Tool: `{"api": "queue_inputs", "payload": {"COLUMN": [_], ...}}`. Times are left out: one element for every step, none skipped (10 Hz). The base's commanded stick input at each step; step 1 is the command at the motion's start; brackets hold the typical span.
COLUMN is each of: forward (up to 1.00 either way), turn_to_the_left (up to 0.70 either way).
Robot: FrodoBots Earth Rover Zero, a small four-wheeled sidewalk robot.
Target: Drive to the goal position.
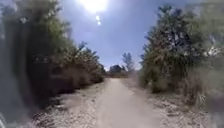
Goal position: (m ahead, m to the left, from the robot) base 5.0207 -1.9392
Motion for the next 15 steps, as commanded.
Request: {"api": "queue_inputs", "payload": {"forward": [0.44, 0.44, 0.44, 0.44, 0.44, 0.44, 0.44, 0.44, 0.44, 0.44, 0.44, 0.44, 0.44, 0.44, 0.44], "turn_to_the_left": [0.02, 0.02, 0.02, 0.02, 0.02, 0.02, 0.02, 0.02, 0.02, 0.02, 0.02, 0.02, 0.02, 0.02, 0.02]}}
